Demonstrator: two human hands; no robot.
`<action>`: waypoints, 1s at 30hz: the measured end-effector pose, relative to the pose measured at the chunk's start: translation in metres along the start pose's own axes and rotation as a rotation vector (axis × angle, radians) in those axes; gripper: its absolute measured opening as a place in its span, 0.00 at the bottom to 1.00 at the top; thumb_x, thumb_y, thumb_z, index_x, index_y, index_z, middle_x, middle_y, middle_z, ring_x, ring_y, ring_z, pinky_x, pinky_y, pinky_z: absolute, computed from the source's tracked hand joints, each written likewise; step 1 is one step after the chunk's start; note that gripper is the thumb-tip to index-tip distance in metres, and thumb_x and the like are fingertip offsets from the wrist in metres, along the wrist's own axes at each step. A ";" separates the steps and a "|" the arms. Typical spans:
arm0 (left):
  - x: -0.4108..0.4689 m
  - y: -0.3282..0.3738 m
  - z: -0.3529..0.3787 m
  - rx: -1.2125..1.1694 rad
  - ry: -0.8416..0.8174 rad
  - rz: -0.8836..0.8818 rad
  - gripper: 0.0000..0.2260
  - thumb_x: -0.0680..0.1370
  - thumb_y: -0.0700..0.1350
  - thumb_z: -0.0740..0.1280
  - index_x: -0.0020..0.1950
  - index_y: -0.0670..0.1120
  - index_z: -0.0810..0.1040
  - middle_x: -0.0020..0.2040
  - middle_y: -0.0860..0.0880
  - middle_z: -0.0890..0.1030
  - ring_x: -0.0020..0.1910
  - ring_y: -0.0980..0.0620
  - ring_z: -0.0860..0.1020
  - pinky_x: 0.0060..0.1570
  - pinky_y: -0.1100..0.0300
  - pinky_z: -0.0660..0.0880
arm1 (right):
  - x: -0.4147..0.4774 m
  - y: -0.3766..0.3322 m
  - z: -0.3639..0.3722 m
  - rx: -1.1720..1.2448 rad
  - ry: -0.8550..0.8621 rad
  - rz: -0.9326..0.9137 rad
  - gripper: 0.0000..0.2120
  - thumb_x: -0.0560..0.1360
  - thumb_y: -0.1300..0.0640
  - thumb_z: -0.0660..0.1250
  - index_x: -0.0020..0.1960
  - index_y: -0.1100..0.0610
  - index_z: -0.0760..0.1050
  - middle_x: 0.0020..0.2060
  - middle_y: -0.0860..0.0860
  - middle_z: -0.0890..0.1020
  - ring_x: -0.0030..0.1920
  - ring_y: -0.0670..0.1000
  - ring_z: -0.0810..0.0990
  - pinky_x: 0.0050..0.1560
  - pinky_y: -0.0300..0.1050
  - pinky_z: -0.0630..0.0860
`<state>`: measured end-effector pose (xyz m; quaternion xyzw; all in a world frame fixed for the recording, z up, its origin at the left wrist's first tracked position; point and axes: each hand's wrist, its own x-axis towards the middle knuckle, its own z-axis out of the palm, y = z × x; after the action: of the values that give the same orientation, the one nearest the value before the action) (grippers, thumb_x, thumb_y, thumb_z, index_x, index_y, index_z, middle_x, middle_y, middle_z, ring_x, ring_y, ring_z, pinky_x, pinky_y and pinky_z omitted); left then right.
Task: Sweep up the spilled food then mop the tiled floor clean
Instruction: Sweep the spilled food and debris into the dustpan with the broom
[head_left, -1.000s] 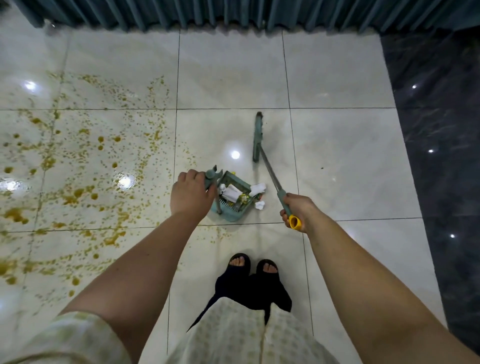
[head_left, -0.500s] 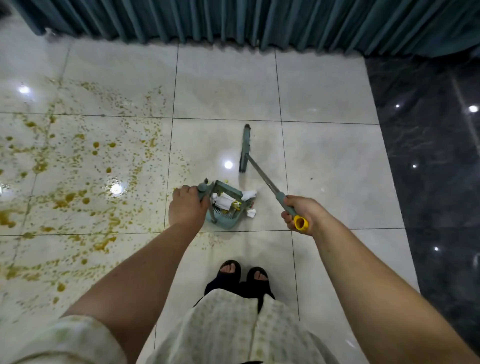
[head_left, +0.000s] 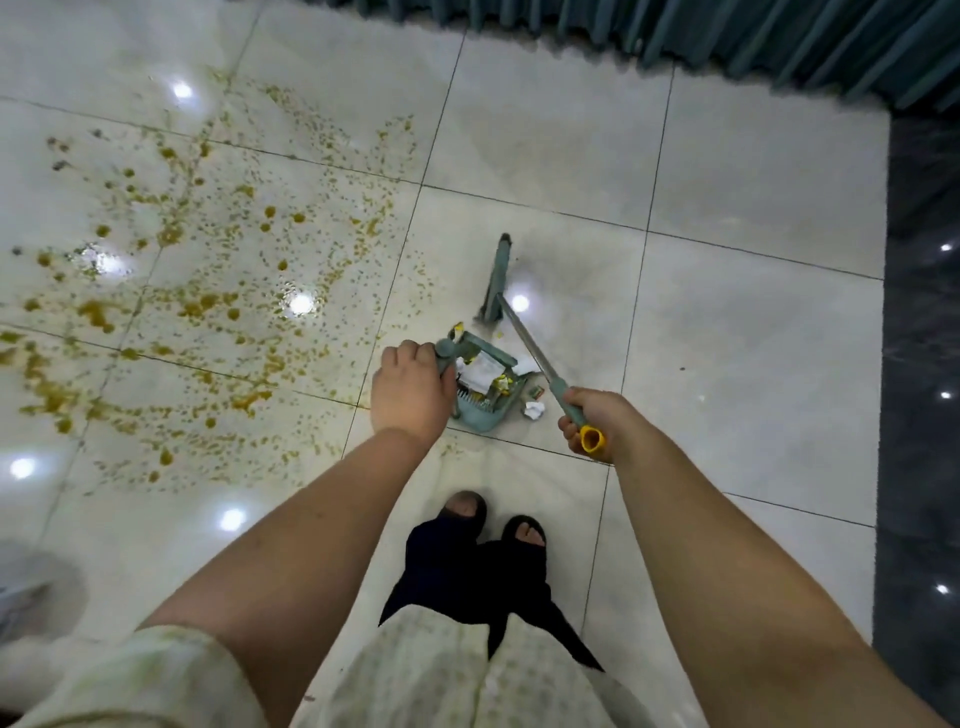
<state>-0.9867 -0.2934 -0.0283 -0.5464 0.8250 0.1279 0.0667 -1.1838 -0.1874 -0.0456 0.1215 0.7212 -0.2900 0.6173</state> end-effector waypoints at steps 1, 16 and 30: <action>0.002 0.001 -0.001 0.014 -0.005 -0.004 0.19 0.81 0.55 0.55 0.59 0.41 0.74 0.57 0.43 0.75 0.58 0.43 0.70 0.52 0.50 0.71 | -0.002 0.010 -0.002 -0.025 0.002 0.030 0.08 0.81 0.55 0.60 0.47 0.59 0.72 0.34 0.57 0.73 0.25 0.48 0.69 0.19 0.35 0.68; 0.003 -0.003 0.000 0.136 0.043 -0.033 0.19 0.79 0.54 0.58 0.53 0.39 0.76 0.49 0.40 0.76 0.51 0.40 0.73 0.46 0.48 0.71 | -0.032 -0.026 -0.031 -0.093 0.024 -0.102 0.06 0.81 0.53 0.60 0.48 0.52 0.73 0.35 0.58 0.75 0.28 0.49 0.70 0.25 0.39 0.69; -0.004 -0.014 -0.010 0.081 -0.018 -0.044 0.19 0.81 0.54 0.56 0.61 0.39 0.73 0.57 0.41 0.74 0.58 0.41 0.70 0.55 0.49 0.70 | -0.072 -0.018 -0.052 -0.130 -0.002 -0.121 0.07 0.82 0.56 0.58 0.57 0.54 0.72 0.34 0.58 0.74 0.27 0.49 0.69 0.21 0.35 0.67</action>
<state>-0.9716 -0.2983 -0.0198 -0.5603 0.8166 0.0978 0.0987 -1.2212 -0.1590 0.0321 0.0372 0.7438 -0.2796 0.6059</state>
